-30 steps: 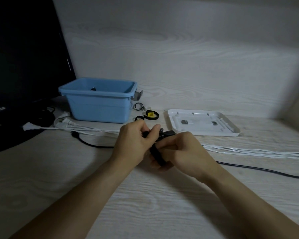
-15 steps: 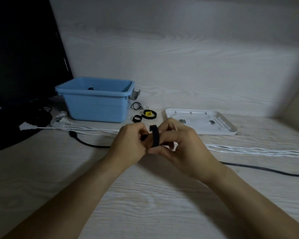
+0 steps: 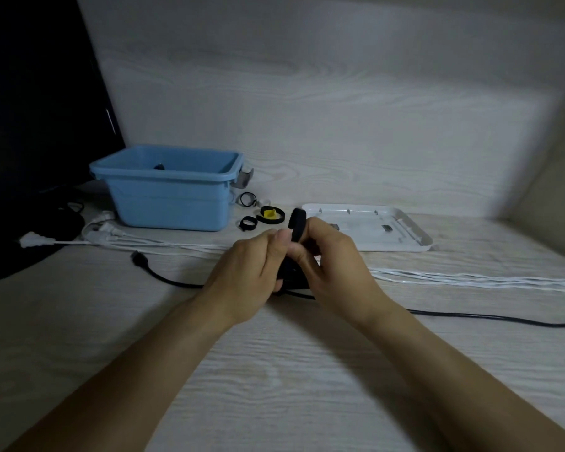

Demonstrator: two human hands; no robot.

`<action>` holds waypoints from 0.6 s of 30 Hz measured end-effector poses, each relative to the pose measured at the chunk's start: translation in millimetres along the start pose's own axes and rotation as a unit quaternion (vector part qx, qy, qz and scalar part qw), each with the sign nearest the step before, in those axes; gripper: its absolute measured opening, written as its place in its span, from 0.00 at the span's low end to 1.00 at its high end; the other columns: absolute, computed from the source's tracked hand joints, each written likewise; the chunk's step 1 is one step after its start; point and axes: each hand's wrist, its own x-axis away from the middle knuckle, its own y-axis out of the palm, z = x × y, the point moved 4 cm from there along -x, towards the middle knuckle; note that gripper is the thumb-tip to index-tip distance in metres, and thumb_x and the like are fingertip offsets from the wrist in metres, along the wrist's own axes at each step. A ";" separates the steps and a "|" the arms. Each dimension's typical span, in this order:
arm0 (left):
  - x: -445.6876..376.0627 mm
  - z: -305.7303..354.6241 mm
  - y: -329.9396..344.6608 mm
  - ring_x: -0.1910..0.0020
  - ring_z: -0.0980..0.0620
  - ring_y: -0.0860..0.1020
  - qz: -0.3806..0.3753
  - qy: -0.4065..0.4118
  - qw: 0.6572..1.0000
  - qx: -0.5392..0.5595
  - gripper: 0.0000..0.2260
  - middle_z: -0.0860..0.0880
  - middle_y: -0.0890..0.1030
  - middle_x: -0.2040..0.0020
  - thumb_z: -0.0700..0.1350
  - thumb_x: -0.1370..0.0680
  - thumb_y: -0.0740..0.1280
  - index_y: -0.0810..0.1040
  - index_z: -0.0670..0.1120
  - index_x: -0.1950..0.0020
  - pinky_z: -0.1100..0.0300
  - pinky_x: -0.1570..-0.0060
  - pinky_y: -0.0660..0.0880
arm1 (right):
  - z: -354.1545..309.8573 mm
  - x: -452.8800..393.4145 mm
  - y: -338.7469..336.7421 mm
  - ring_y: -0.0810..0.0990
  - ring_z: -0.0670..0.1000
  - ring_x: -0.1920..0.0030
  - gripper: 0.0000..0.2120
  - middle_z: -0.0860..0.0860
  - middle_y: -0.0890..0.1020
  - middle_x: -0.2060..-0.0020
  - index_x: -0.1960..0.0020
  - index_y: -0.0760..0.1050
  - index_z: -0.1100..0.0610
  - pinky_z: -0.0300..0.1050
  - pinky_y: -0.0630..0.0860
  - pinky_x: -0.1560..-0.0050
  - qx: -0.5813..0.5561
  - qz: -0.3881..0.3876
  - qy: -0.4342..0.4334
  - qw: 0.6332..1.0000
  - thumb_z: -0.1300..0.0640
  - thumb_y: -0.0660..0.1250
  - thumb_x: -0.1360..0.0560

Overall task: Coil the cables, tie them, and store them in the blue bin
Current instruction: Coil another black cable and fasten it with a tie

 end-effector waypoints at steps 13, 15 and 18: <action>-2.0 -1.4 -10.7 0.51 0.64 0.82 0.061 0.040 0.997 0.033 0.10 0.55 0.85 0.51 0.38 0.23 0.71 0.84 0.47 0.44 0.73 0.50 0.74 | 18.8 -1.9 -18.2 0.77 0.56 0.63 0.11 0.56 0.79 0.66 0.57 0.72 0.62 0.50 0.73 0.62 0.020 0.094 0.039 0.995 0.57 0.67 0.20; -1.0 -1.0 -8.8 0.51 0.62 0.82 0.052 0.042 0.996 0.053 0.08 0.55 0.85 0.51 0.39 0.23 0.71 0.84 0.48 0.45 0.70 0.48 0.75 | 18.6 -2.0 -19.9 0.76 0.55 0.64 0.11 0.56 0.79 0.66 0.58 0.72 0.63 0.48 0.72 0.63 0.020 0.107 0.033 0.993 0.58 0.67 0.20; -0.8 0.0 -1.8 0.50 0.59 0.82 0.006 0.028 0.996 0.087 0.05 0.52 0.84 0.52 0.40 0.22 0.69 0.81 0.47 0.47 0.70 0.47 0.74 | 17.6 -1.1 -19.3 0.75 0.53 0.66 0.11 0.55 0.78 0.67 0.58 0.71 0.62 0.45 0.71 0.65 0.036 0.108 0.016 0.993 0.58 0.67 0.21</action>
